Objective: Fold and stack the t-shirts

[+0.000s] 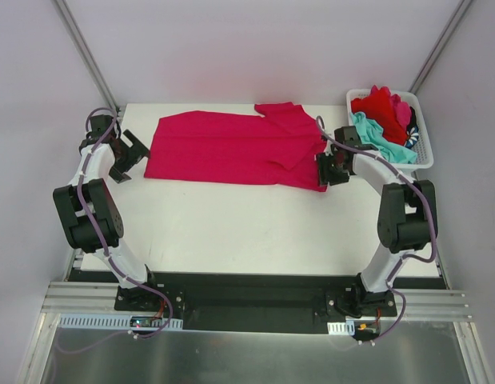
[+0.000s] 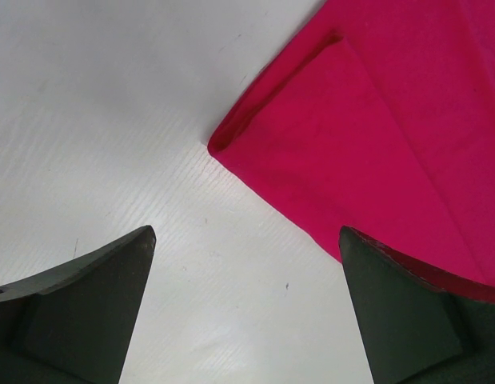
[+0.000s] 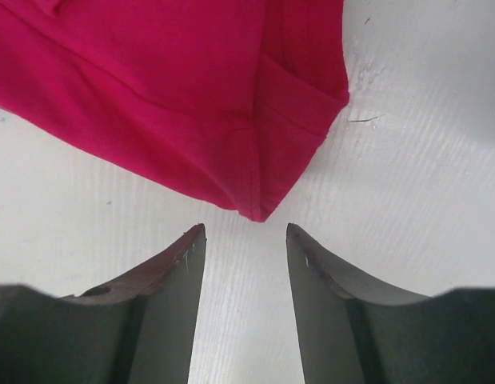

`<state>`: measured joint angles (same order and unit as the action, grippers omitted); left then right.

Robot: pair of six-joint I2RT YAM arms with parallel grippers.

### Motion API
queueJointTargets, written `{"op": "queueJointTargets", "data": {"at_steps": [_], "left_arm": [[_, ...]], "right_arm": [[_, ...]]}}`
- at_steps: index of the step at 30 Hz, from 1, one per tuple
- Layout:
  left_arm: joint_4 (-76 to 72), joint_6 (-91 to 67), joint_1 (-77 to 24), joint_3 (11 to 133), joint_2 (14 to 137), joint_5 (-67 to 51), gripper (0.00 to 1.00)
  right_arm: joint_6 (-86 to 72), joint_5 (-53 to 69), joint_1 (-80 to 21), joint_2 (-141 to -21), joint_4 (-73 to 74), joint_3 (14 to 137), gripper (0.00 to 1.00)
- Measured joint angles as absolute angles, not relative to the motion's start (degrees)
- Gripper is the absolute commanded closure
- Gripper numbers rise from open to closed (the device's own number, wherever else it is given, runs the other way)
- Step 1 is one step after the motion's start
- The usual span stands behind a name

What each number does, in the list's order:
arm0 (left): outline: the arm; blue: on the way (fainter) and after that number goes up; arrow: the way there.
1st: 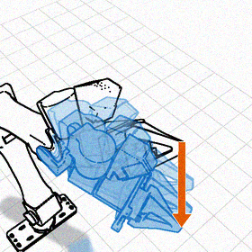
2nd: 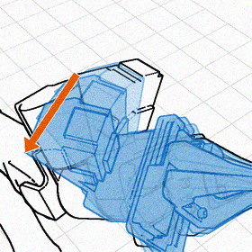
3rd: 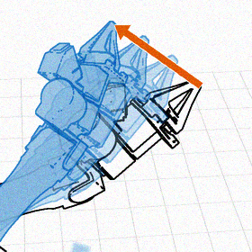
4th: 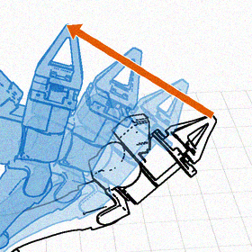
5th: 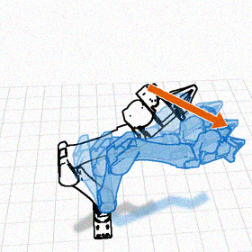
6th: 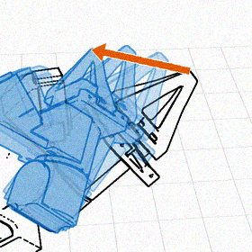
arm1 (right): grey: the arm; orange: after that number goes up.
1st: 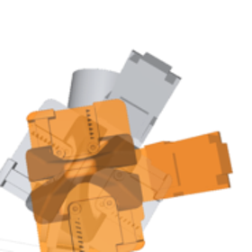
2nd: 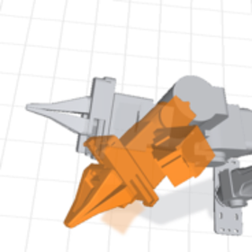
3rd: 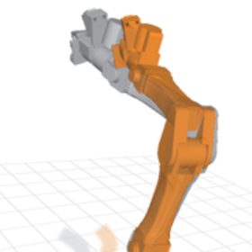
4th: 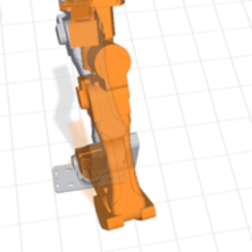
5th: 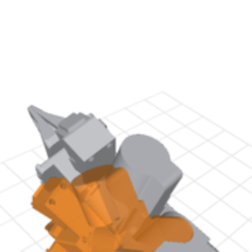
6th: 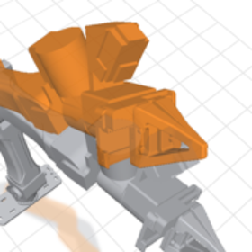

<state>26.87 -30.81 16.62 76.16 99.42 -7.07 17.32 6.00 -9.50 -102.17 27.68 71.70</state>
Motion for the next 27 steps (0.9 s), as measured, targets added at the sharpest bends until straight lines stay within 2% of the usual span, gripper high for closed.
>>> {"op": "queueJointTargets", "data": {"at_steps": [4, 11, 15, 19, 20, 27], "left_arm": [[26.9, -30.7, 16.6, 76.2, 99.4, -7.2, 0.01], [26.9, -30.4, 16.6, 76.1, 99.4, -7.3, 0.01], [26.9, -30.3, 16.6, 76.1, 99.4, -7.3, 0.01], [26.9, -30.3, 16.6, 76.1, 99.4, -7.3, 0.01], [26.9, -30.3, 16.6, 76.1, 99.4, -7.3, 0.01], [26.9, -30.3, 16.6, 76.1, 99.4, -7.3, 0.01]], "right_arm": [[16.7, 8.1, -9.5, -101.3, 27.4, 71.4, 0.57], [15.9, 8.2, -9.5, -103.0, 25.9, 70.5, 0.6], [15.6, 7.7, -9.5, -105.2, 25.8, 70.5, 0.66], [15.7, 6.5, -9.5, -106.6, 26.4, 71.1, 0.94], [15.7, 6.2, -9.5, -106.9, 26.4, 71.5, 0.98], [17.1, 3.1, -9.5, -107.4, 27.3, 73.2, 1.0]]}}
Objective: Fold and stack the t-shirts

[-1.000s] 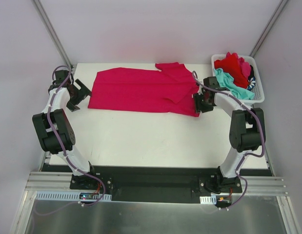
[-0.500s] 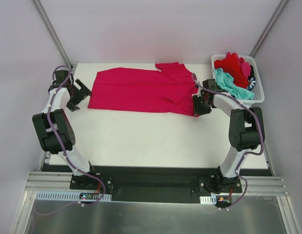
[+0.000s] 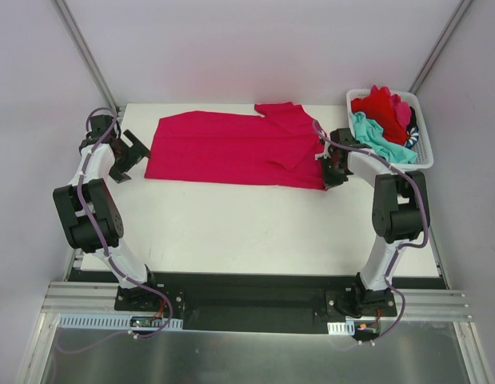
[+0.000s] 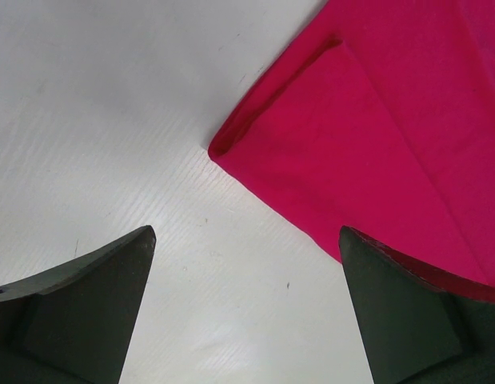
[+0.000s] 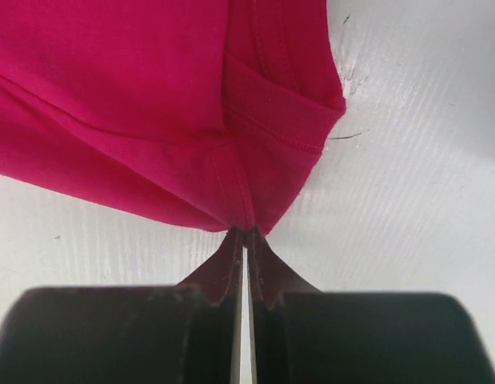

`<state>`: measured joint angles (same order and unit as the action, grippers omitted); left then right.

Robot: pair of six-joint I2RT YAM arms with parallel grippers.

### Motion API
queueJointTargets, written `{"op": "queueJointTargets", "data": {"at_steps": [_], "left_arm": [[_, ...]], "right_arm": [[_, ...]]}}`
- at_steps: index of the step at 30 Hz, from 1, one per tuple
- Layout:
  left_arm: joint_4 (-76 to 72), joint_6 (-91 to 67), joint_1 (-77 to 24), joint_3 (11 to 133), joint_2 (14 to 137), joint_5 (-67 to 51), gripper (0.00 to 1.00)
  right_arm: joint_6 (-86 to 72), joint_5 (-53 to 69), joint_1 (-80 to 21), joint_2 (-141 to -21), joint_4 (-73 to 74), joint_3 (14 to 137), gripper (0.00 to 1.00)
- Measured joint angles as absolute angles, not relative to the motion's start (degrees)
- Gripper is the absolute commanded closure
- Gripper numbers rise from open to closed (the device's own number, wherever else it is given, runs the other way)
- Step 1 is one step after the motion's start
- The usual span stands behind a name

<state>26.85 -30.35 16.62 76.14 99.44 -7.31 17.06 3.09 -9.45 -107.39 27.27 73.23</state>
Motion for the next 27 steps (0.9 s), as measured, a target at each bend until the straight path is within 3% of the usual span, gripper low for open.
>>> {"op": "queueJointTargets", "data": {"at_steps": [6, 8, 13, 15, 18, 23, 27], "left_arm": [[26.9, -30.3, 16.6, 76.1, 100.1, -7.3, 0.01], [26.9, -30.3, 16.6, 76.0, 100.3, -7.3, 0.01], [26.8, -30.1, 16.6, 75.9, 100.4, -7.4, 0.01], [26.5, -30.0, 16.6, 75.4, 100.2, -8.1, 0.01], [26.5, -30.0, 16.6, 72.9, 98.7, -9.3, 0.02], [26.7, -30.7, 16.3, 70.4, 96.4, -11.6, 0.03], [25.9, -32.4, 14.8, 70.4, 96.2, -13.4, 0.02]], "right_arm": [[19.0, 0.4, -9.2, -107.5, 28.3, 74.4, 0.99], [19.3, 0.1, -8.9, -107.5, 28.4, 74.8, 0.92], [20.1, 0.6, -8.1, -107.5, 29.6, 74.9, 0.49], [19.8, 1.7, -7.9, -107.2, 31.1, 75.0, 0.42], [18.0, 4.3, -7.8, -105.3, 34.1, 75.8, 0.22], [6.1, 10.4, -7.7, -95.3, 31.4, 75.0, 0.02], [-5.9, 13.2, -7.8, -89.4, 21.5, 70.7, 0.0]]}}
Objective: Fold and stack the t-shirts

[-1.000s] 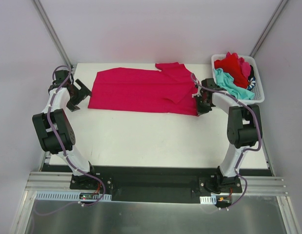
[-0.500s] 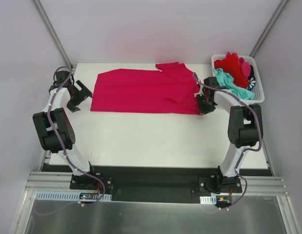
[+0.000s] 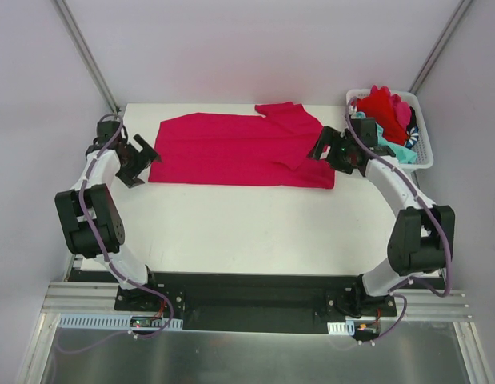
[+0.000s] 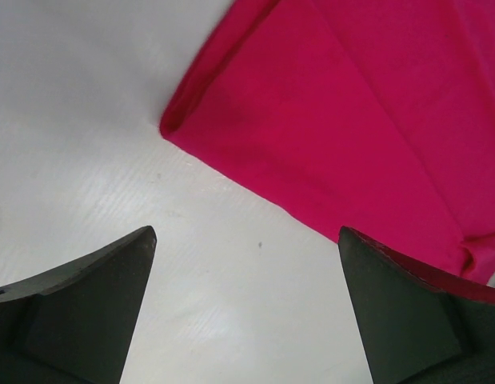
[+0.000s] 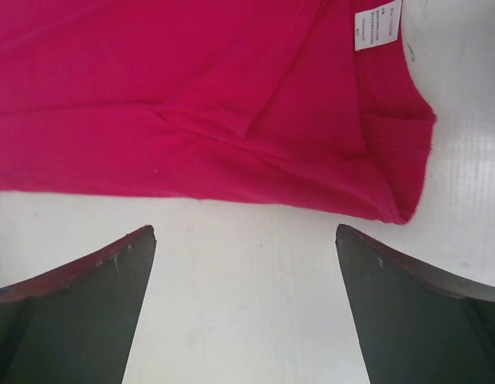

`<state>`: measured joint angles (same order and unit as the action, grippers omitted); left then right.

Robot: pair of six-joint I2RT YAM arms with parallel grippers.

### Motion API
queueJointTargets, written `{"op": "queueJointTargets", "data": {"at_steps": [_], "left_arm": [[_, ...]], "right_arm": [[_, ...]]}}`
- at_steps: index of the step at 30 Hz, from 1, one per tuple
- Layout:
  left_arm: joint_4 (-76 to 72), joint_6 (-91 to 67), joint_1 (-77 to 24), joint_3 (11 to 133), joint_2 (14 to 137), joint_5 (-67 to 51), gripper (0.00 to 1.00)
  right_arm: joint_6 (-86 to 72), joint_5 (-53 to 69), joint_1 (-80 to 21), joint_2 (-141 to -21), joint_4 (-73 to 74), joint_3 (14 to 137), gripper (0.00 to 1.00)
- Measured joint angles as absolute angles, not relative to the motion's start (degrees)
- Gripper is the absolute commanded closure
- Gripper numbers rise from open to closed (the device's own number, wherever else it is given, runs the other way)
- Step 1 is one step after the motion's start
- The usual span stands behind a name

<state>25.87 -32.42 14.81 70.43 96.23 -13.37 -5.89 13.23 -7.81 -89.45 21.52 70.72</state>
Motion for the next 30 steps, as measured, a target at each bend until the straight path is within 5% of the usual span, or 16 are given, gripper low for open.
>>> {"op": "queueJointTargets", "data": {"at_steps": [14, 30], "left_arm": [[16.6, -43.0, 9.4, 75.2, 104.0, -16.8, 0.01], [15.2, -44.2, 9.4, 71.1, 107.3, -7.5, 0.01]], "right_arm": [[-23.9, 11.4, -9.9, -108.5, 10.8, 71.7, 0.0], [-21.0, 10.1, -10.1, -110.8, 10.7, 73.2, 0.01]]}}
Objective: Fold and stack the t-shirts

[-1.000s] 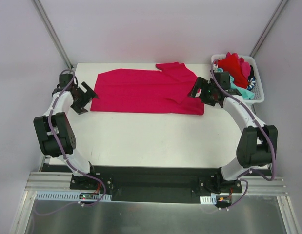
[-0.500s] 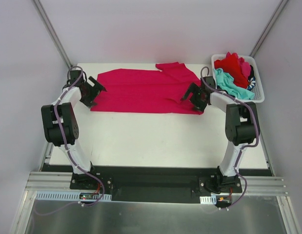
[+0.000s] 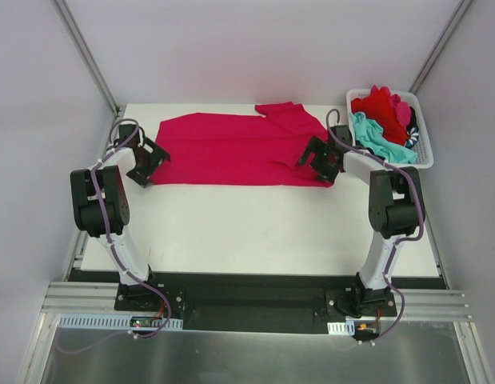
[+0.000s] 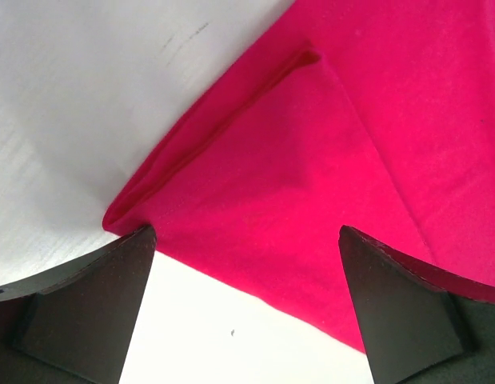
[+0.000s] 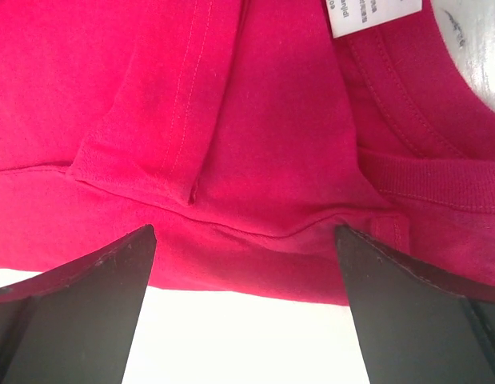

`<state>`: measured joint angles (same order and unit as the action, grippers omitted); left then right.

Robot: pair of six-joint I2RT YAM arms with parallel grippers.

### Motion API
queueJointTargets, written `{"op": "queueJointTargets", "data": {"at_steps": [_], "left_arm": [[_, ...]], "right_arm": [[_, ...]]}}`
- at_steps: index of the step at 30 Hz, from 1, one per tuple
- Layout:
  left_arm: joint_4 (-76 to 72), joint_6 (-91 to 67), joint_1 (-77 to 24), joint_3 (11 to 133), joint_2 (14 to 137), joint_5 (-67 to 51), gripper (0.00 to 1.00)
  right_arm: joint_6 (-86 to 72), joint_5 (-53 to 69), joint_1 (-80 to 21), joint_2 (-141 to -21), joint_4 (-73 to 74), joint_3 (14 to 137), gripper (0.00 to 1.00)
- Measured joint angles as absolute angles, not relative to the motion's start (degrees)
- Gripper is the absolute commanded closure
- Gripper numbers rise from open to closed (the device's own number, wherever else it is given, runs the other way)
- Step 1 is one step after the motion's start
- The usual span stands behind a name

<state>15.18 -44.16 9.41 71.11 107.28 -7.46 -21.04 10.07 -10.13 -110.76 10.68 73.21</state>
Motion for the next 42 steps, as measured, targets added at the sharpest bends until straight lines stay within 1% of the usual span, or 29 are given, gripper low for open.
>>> {"op": "queueJointTargets", "data": {"at_steps": [9, 16, 32, 42], "left_arm": [[15.3, -43.8, 8.9, 71.1, 107.8, -4.1, 0.01], [15.2, -43.2, 8.6, 67.8, 105.4, -0.8, 0.01], [18.4, -44.6, 8.6, 50.7, 90.2, 4.8, 0.01], [22.5, -46.5, 8.6, 44.8, 83.7, 8.1, 0.01]], "right_arm": [[-18.7, 9.5, -10.3, -108.9, 10.2, 70.8, 0.0], [-17.9, 9.0, -10.4, -104.5, 10.3, 65.2, 0.0], [-17.3, 7.5, -12.1, -94.1, 12.2, 53.6, 0.0], [-18.5, 7.1, -14.2, -84.8, 13.3, 44.2, 0.0]]}}
